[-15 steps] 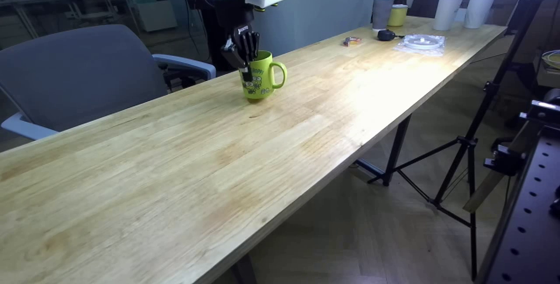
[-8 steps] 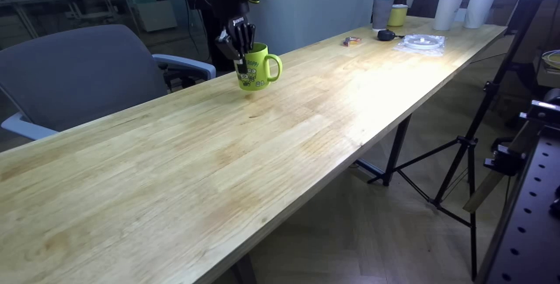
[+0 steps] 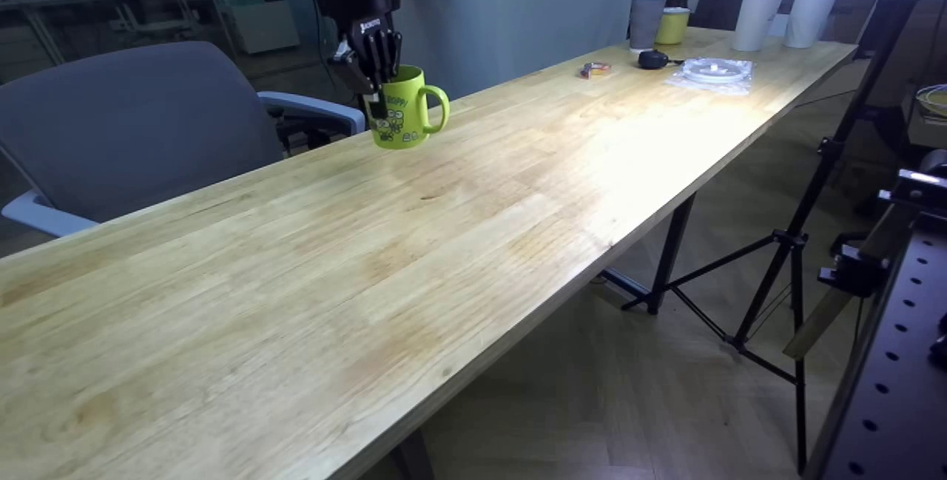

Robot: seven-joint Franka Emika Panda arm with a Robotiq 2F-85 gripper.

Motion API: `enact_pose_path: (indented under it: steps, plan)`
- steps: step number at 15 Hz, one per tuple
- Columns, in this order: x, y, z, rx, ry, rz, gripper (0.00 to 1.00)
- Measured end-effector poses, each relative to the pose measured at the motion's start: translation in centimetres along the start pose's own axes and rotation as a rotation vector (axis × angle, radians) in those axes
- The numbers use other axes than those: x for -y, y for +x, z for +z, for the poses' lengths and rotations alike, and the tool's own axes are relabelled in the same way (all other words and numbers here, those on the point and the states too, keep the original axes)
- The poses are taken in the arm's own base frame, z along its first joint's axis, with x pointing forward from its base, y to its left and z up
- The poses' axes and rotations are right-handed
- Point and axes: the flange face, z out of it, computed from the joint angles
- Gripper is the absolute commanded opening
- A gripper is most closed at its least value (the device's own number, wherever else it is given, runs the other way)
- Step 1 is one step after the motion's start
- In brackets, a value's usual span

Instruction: Move green mug to the left

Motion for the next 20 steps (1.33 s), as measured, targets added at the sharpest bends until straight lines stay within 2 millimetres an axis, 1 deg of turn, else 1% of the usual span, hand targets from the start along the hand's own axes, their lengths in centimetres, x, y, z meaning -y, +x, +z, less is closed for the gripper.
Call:
enact_pose_path:
  steps: [6, 11, 16, 20]
  plan:
    - [5.0, 2.5, 0.0, -0.009, 0.021, -0.077, 0.02]
    - [9.0, 3.9, 0.3, -0.005, 0.035, -0.138, 0.02]
    - [12.6, 4.3, 1.3, 0.022, 0.036, -0.203, 0.02]
    - [14.6, 4.0, 2.5, 0.057, 0.027, -0.257, 0.02]
